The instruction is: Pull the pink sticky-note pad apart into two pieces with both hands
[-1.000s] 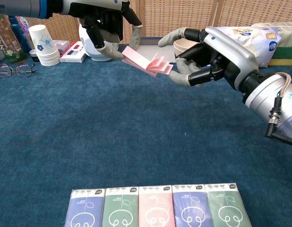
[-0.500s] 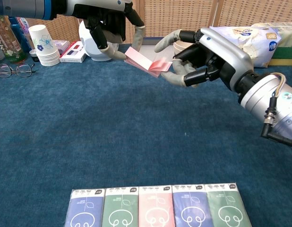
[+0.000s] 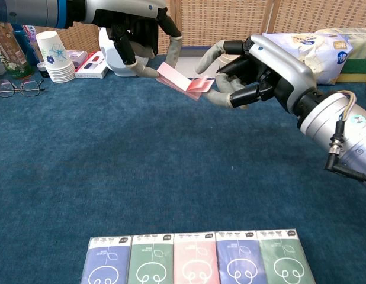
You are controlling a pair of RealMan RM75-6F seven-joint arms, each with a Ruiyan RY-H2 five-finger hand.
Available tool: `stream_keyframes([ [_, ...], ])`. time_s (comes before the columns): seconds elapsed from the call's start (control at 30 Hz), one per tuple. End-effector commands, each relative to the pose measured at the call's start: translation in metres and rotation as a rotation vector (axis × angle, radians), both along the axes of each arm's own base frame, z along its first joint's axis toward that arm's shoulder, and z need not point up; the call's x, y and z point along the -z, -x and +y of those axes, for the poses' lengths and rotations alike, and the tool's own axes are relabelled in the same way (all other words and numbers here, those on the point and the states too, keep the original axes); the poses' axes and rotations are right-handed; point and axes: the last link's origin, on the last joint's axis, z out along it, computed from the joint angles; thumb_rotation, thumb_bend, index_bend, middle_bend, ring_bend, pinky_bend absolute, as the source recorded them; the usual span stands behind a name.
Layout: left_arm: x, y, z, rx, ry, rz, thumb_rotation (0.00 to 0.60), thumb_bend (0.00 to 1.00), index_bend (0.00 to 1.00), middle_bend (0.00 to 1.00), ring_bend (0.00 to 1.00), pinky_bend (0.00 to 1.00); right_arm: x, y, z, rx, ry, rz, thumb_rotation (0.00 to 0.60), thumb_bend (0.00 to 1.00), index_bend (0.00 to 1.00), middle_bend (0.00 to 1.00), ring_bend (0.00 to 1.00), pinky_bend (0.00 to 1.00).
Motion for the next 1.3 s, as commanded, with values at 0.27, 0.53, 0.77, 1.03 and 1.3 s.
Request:
stream_keyframes([
  [0.27,0.0004,0.0010,0.0006,-0.003,0.000,0.006,0.600,0.35,0.68,0.93,0.99,0.95,0.0011,-0.0009,0.0001,-0.003,-0.004,0.001,0.600,0.35,0.51,0.85,0.89,0.76],
  [0.53,0.0041,0.0033,0.0011,-0.009,0.007,0.020,0.600,0.35,0.68,0.93,0.99,0.95,0.0020,-0.0026,-0.0003,-0.007,-0.010,-0.002,0.600,0.35,0.48,0.85,0.89,0.76],
  [0.77,0.0042,0.0020,0.0020,-0.008,0.006,0.019,0.600,0.35,0.68,0.93,0.99,0.95,0.0021,-0.0032,-0.0009,-0.009,-0.012,-0.002,0.600,0.35,0.46,0.85,0.89,0.76],
  [1.03,0.0034,0.0000,0.0034,-0.014,0.007,0.011,0.600,0.35,0.68,0.93,0.99,0.95,0.0022,-0.0066,0.0005,-0.019,-0.017,-0.009,0.600,0.36,0.48,0.85,0.89,0.76],
  [1.3,0.0027,0.0003,0.0043,-0.020,0.008,0.011,0.600,0.35,0.68,0.93,0.99,0.95,-0.0001,-0.0089,-0.0011,-0.033,-0.012,-0.008,0.600,0.37,0.51,0.85,0.89,0.76],
])
